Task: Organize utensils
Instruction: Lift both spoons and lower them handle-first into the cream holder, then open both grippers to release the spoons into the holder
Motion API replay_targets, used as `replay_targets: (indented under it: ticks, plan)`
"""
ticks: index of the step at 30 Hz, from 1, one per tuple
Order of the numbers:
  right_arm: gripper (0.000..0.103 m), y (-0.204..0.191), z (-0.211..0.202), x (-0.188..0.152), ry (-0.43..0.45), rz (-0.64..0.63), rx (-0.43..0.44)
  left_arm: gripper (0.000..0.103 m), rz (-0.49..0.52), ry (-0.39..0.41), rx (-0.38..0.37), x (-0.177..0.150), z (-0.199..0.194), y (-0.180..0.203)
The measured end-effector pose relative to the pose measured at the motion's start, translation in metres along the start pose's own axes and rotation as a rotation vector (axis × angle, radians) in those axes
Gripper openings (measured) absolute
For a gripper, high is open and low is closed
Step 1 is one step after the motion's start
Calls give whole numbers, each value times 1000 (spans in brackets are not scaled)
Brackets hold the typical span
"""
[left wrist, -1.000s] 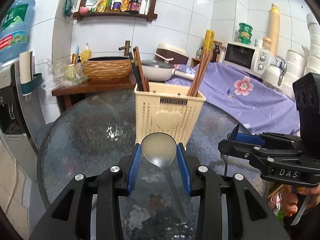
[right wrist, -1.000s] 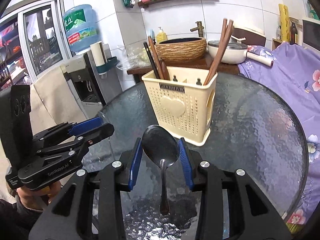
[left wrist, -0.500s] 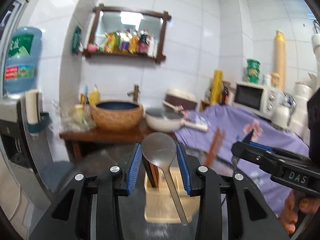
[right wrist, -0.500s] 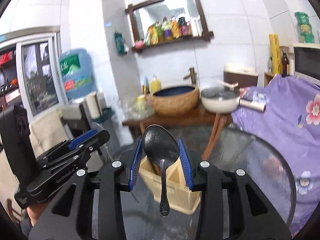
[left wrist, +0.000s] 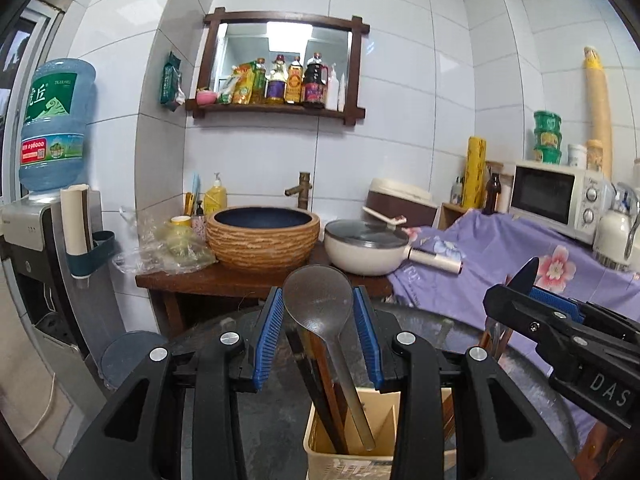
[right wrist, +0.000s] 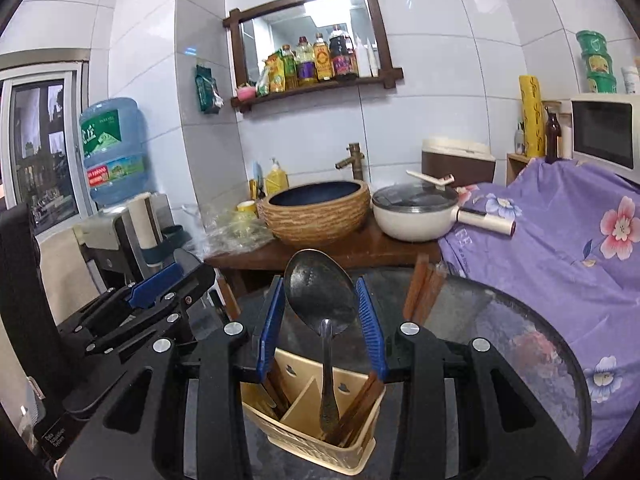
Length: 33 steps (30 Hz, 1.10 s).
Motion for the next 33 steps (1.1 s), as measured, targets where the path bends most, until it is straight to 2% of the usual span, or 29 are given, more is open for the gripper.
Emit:
replay_targets:
  ticks: [10, 18, 19, 21, 24, 28, 30, 32, 33]
  plan:
    - [38, 1, 20, -55, -84, 10, 11, 36, 47, -100, -9, -48, 13, -11]
    - [38, -3, 27, -77, -126, -4, 25, 37, 46, -148, -21, -64, 18, -18]
    - [38, -3, 27, -77, -122, 0, 28, 39, 45, -153, -25, -64, 18, -19]
    - [40, -3, 27, -77, -125, -2, 34, 53, 40, -153, -28, -64, 16, -19]
    - [51, -4, 22, -74, -114, -1, 31, 64, 24, -134, -40, -57, 6, -19]
    - [53, 0, 1, -68, -74, 6, 20, 75, 17, -95, -41, -48, -12, -21]
    - [63, 1, -11, -67, -60, 6, 10, 87, 15, -64, -31, -46, -26, -27]
    - [74, 1, -29, -71, -39, -5, -11, 95, 3, -42, -28, -46, -40, -35]
    - [76, 0, -38, -73, -30, -16, -19, 96, -4, -36, -30, -47, -45, -37]
Point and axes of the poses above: each gripper's, at about its wrist camera, not at the fingertips, and z roughly the way its jaws point, y to its right, x to its top, the point moved 6 cm from there along z, roughly the way its jaws point, and after that the axes turned 14 degrees about -z, right-handed, at the moved point
